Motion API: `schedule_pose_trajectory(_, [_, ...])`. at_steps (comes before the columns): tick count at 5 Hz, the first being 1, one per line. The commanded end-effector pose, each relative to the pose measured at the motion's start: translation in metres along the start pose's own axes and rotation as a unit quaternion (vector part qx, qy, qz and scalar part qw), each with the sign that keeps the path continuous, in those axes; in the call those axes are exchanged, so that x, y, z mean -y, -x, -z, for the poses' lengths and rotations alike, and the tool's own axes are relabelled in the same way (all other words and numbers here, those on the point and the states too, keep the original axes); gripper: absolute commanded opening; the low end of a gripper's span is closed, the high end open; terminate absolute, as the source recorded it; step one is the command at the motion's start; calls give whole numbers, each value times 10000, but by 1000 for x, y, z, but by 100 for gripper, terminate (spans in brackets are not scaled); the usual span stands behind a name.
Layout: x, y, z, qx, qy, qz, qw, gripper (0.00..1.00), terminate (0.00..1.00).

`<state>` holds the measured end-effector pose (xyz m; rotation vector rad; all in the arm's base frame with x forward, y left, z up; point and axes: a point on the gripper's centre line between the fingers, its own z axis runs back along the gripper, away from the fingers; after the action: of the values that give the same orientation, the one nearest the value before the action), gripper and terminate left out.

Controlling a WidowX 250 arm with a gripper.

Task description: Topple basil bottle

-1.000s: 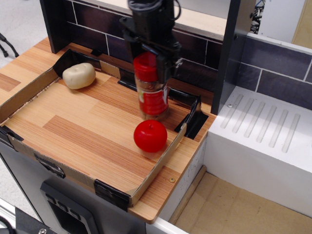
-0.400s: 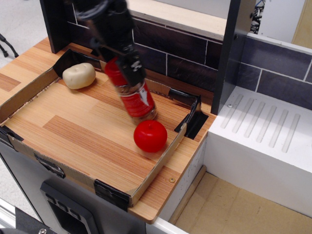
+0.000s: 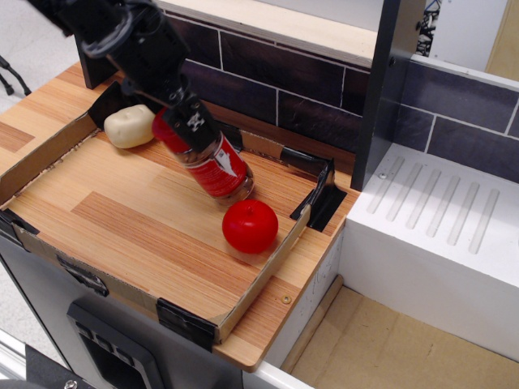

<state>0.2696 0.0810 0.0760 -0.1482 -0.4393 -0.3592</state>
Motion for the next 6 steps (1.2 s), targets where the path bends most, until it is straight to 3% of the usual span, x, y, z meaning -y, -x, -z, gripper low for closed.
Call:
schedule_pose_trajectory(1, [-15, 31, -1, -230, -794, 4, 9966, 0, 0])
schedule_pose_trajectory(3, [-28, 55, 4, -647, -952, -96, 9933, 0, 0])
schedule_pose_trajectory(4, [-32, 62, 8, -694, -1098, -310, 9910, 0, 0])
schedule_pose_trajectory(5, [-30, 60, 6, -814, -979, -573, 9902, 100, 0])
schedule_pose_trajectory(6, [-28, 57, -1, -730, -921, -755, 9902, 100, 0])
